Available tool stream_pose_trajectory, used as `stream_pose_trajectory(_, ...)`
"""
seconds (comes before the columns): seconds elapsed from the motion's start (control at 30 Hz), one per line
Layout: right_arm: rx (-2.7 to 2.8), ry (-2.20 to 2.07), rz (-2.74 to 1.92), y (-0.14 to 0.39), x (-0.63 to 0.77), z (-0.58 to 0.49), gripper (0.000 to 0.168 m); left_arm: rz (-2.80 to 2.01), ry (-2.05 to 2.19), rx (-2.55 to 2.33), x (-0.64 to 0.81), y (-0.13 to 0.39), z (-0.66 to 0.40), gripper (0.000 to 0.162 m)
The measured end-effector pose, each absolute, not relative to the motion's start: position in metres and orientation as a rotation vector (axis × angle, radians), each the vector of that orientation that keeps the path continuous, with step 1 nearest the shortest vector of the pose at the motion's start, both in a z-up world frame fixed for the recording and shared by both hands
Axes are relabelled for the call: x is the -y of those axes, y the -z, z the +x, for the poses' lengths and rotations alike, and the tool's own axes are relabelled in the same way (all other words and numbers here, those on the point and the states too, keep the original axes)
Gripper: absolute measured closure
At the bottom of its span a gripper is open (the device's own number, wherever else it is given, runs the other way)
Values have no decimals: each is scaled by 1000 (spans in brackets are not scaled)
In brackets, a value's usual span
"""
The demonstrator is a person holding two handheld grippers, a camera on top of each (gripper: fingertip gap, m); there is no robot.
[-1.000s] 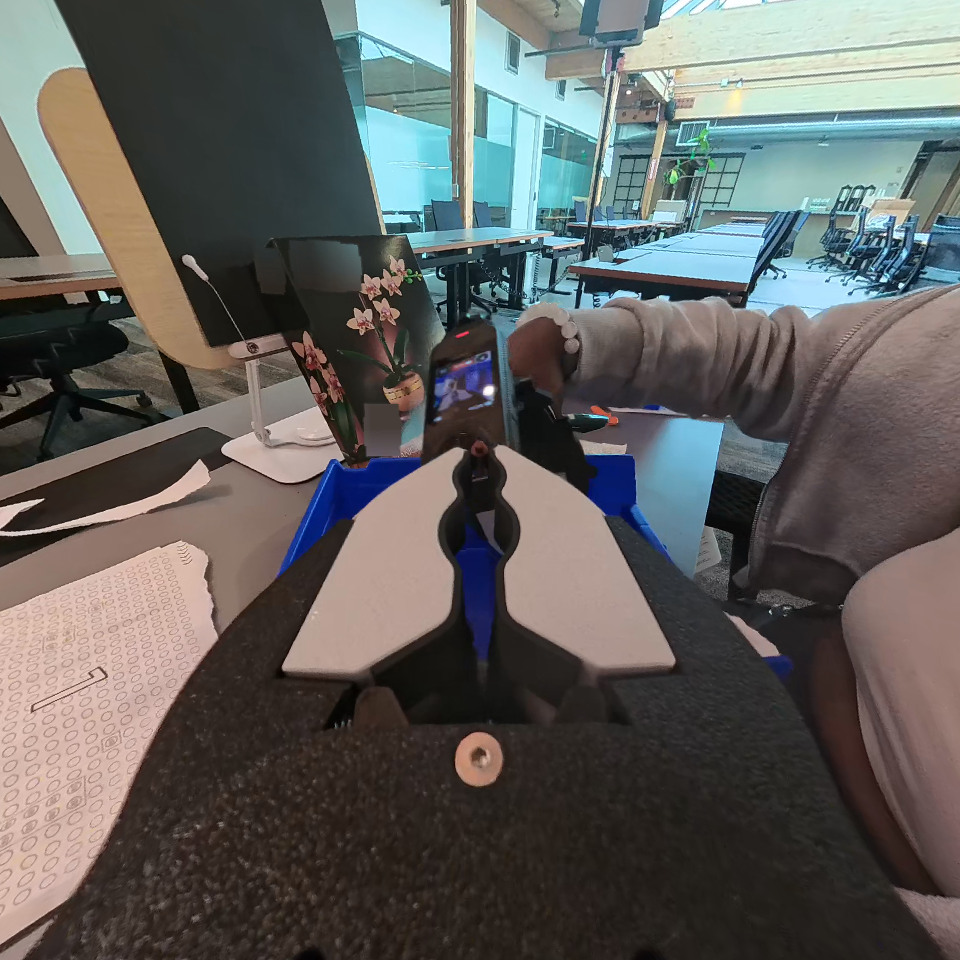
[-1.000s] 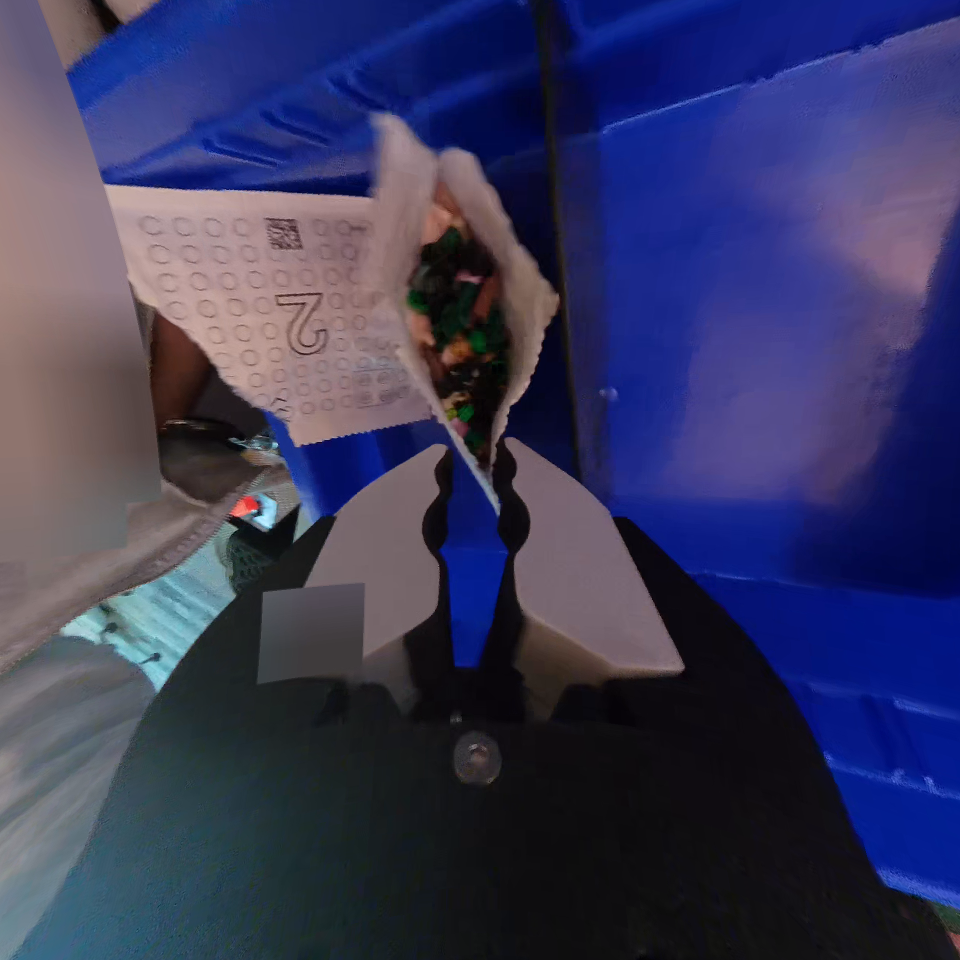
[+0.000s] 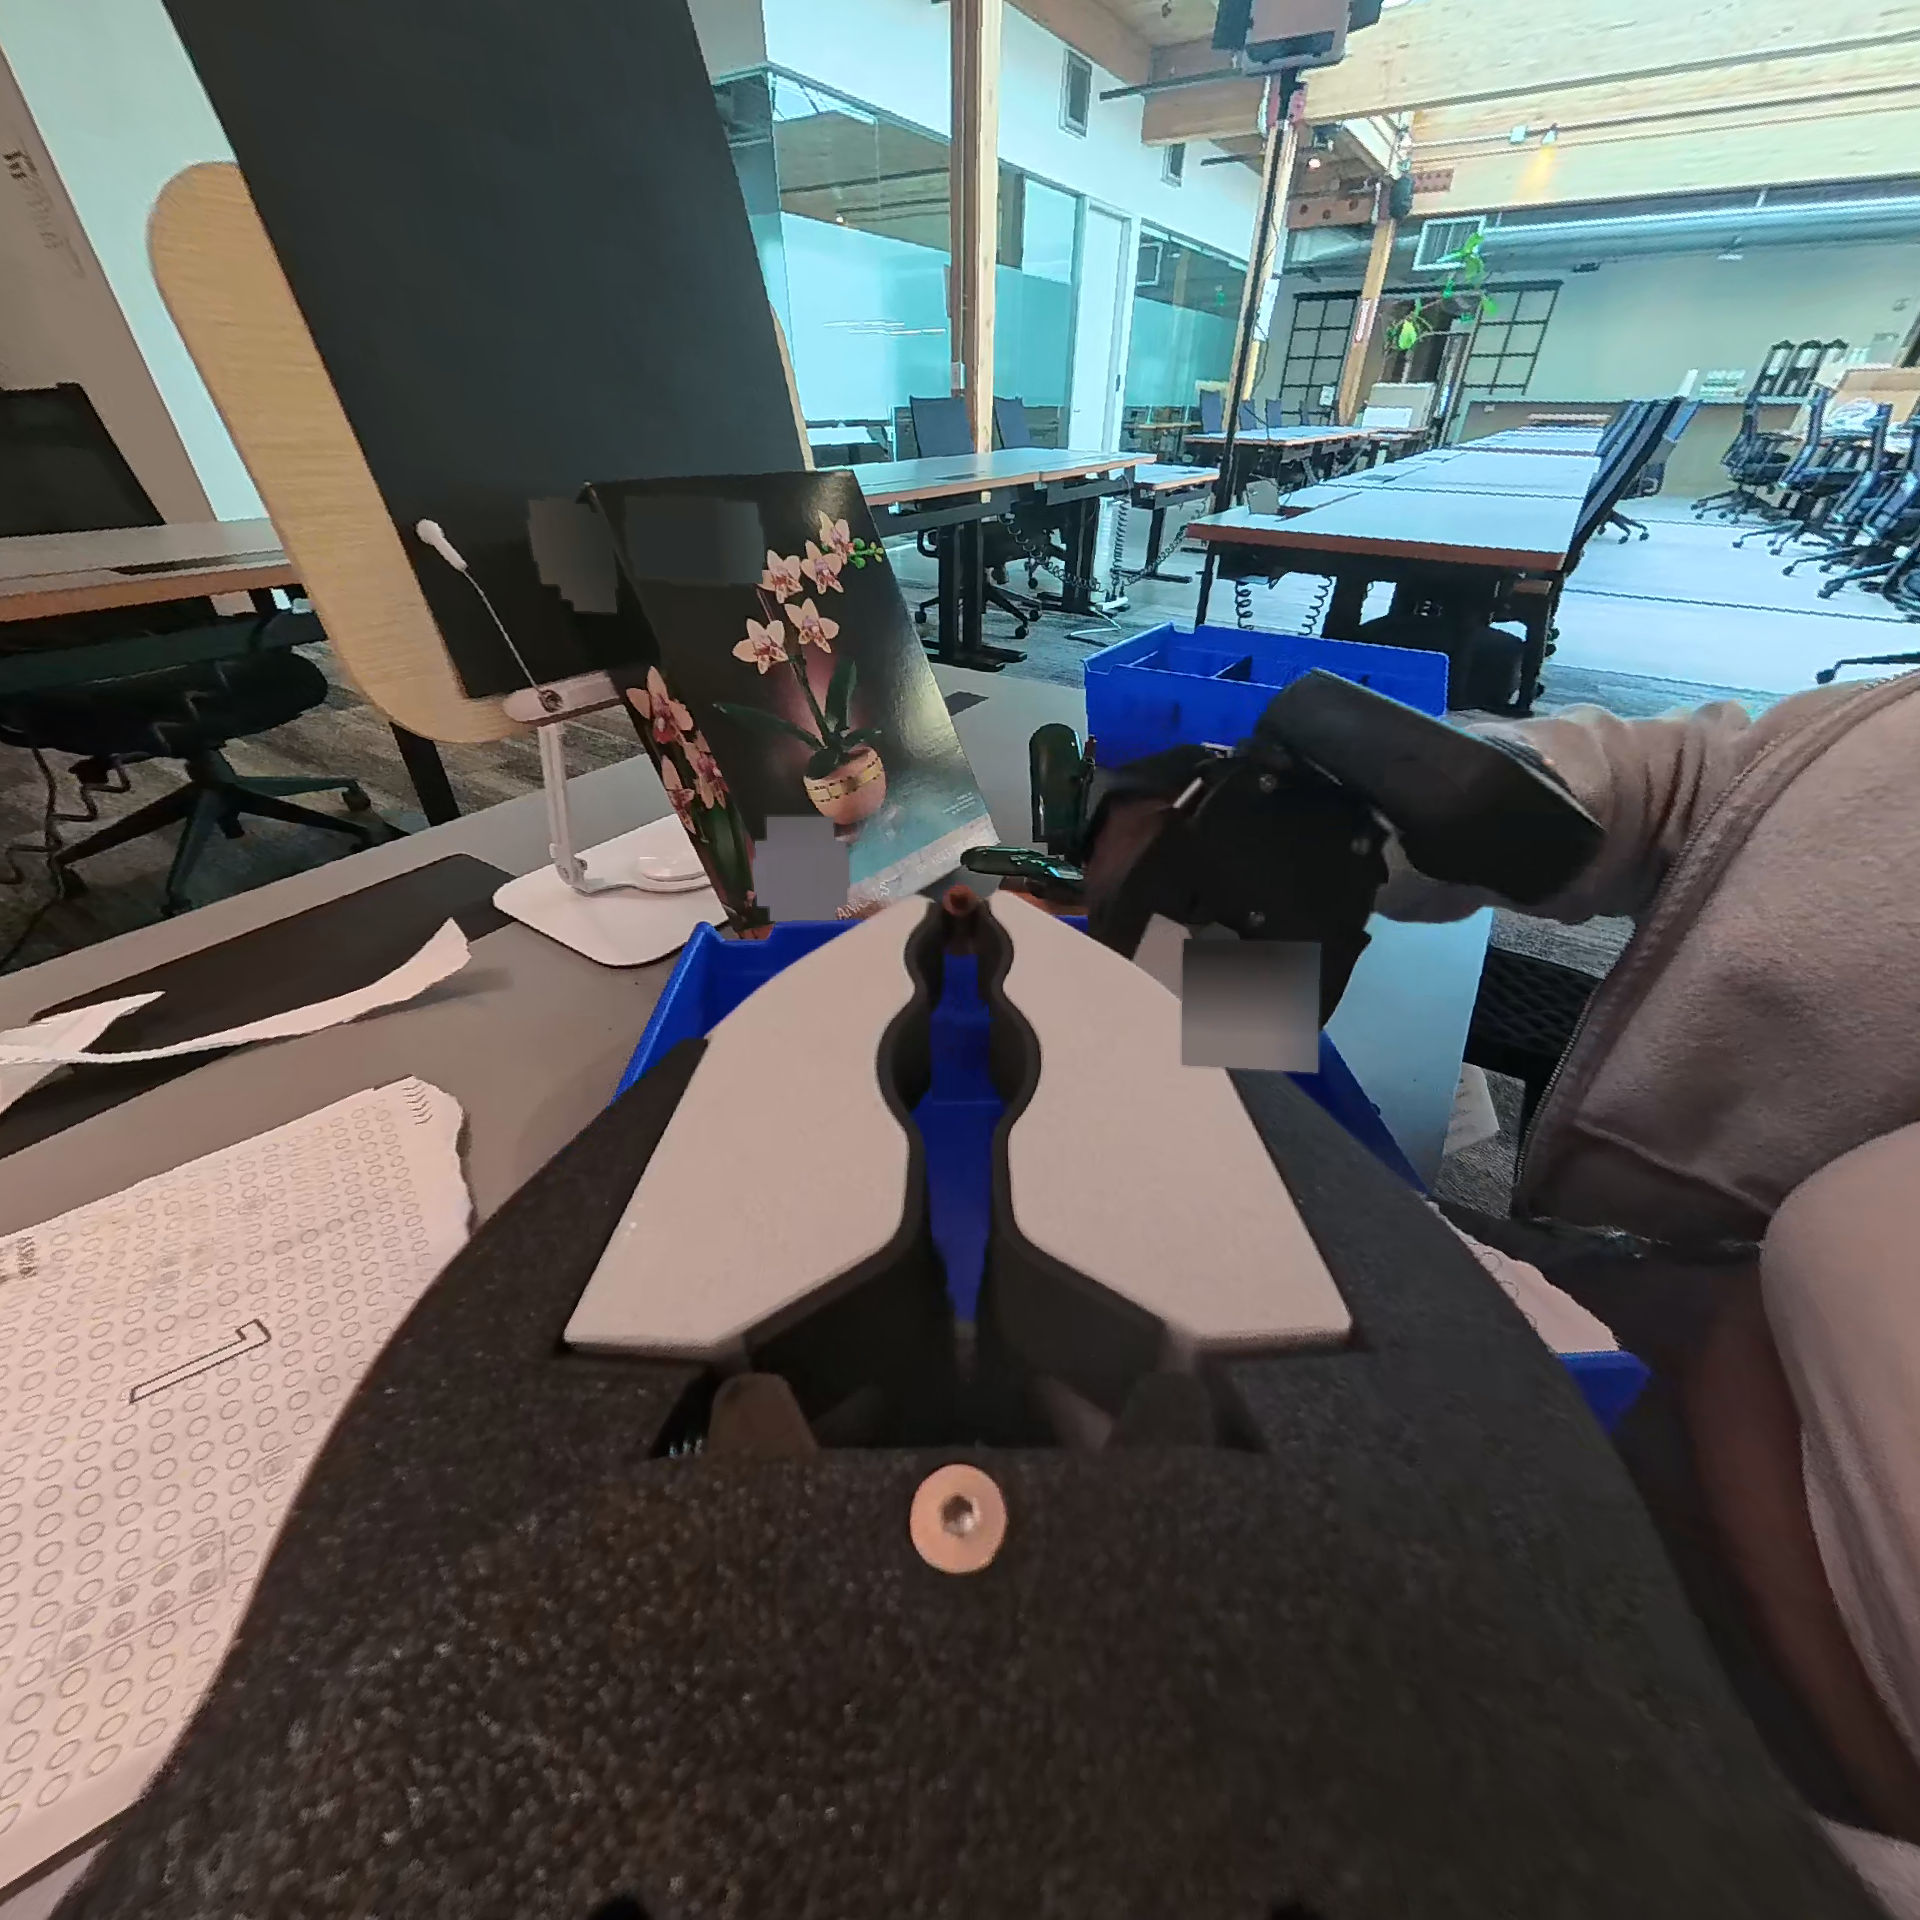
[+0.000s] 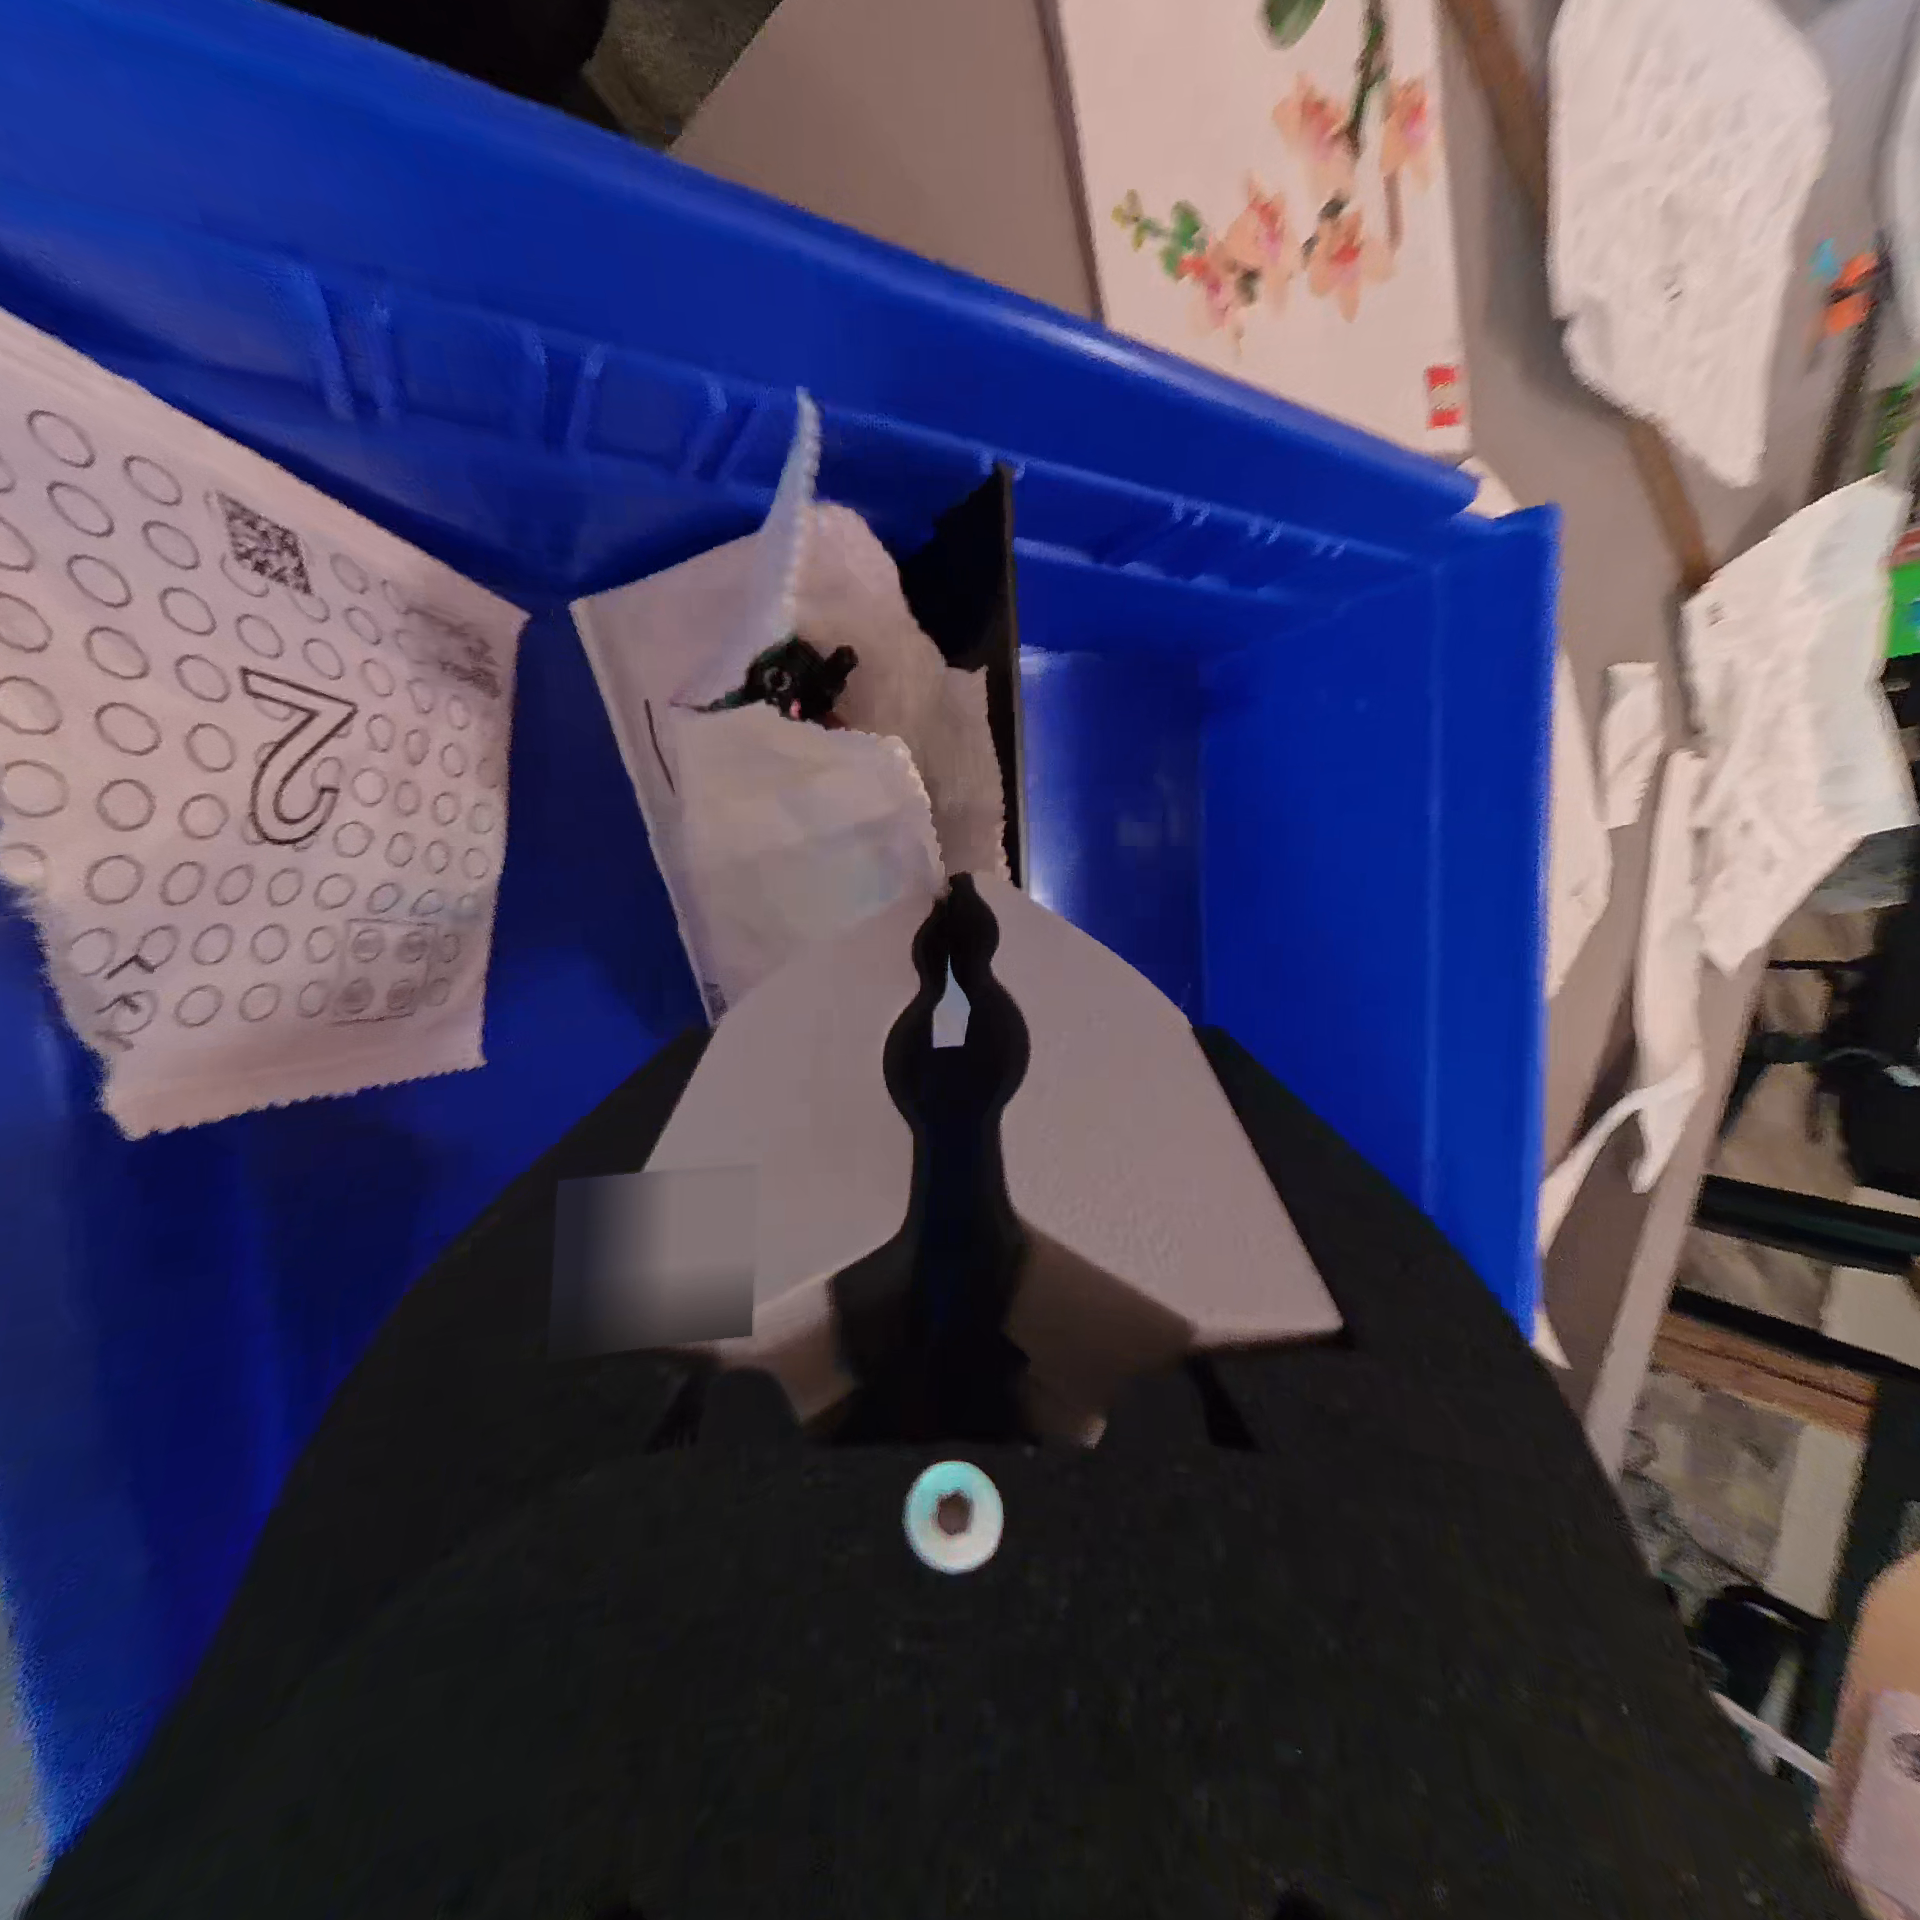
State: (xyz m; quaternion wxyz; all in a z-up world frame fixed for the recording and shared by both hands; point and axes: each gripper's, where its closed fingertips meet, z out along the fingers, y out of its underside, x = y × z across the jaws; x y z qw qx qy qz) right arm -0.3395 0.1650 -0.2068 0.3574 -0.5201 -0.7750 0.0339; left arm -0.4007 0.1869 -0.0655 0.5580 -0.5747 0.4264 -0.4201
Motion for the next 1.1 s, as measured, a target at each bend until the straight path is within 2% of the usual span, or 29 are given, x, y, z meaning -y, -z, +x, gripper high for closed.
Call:
stream_pose_trajectory(0.1, 1967, -28, -1248, 201, -164, -345, 168, -1348, 984, -992, -187, 63, -403, 157)
stream_pose_trajectory(0.5, 1953, -35, -1437, 208, -172, -343, 160, -1354, 990, -1007, -186, 65, -403, 157)
stream_pose_trajectory(0.83, 1913, -208, -1524, 199, -167, -342, 146, -1369, 998, -1030, -184, 69, -401, 157)
stream_pose_trajectory(0.97, 1874, -306, -1524, 193, -163, -341, 136, -1429, 1009, -1131, -178, 85, -393, 157)
stream_pose_trajectory(1.1, 1819, -346, -1518, 186, -164, -337, 134, -1553, 950, -1425, -158, 128, -376, 157)
